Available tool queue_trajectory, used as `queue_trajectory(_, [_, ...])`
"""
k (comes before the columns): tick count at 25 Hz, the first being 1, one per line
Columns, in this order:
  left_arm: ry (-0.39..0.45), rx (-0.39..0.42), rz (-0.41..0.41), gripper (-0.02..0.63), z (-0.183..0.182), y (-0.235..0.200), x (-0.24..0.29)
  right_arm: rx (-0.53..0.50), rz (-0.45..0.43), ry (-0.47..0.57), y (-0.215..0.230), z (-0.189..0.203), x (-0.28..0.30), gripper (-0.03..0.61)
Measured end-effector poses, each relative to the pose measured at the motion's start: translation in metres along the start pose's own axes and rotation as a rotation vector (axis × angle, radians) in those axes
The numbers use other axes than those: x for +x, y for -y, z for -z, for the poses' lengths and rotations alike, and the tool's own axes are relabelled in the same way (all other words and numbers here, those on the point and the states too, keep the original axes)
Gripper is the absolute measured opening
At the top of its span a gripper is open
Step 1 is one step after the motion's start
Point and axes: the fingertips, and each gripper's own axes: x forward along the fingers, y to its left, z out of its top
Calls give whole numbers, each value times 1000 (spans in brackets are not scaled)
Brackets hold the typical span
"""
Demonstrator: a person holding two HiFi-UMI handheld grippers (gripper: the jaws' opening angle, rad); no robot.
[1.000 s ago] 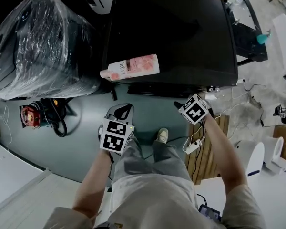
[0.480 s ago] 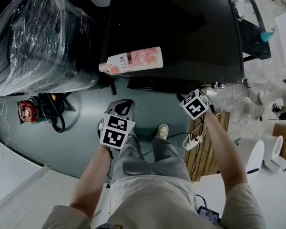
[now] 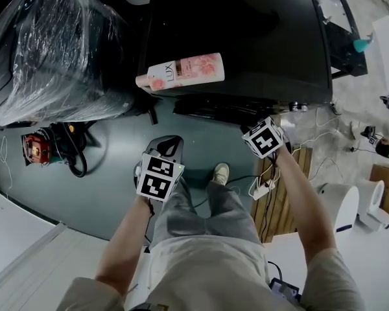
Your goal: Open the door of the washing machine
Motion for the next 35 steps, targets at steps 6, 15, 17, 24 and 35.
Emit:
queue_trajectory(6, [-3, -10, -2, 21, 17, 3, -9, 40, -40, -15, -34, 26, -1, 149])
queue_trajectory(15, [-35, -44, 7, 21, 64, 16, -20, 102, -130, -26, -114, 44, 1, 140])
queue_trajectory(17, [-42, -61, 2, 21, 71, 14, -26, 115, -147, -22, -134, 46, 3, 138])
queue_trajectory(24, [-49, -105, -47, 21, 105, -6, -41, 277, -214, -48, -199, 43, 16, 147])
queue_trajectory(35, [-63, -217, -106, 21, 161, -48, -80, 479, -253, -39, -286, 14, 35, 150])
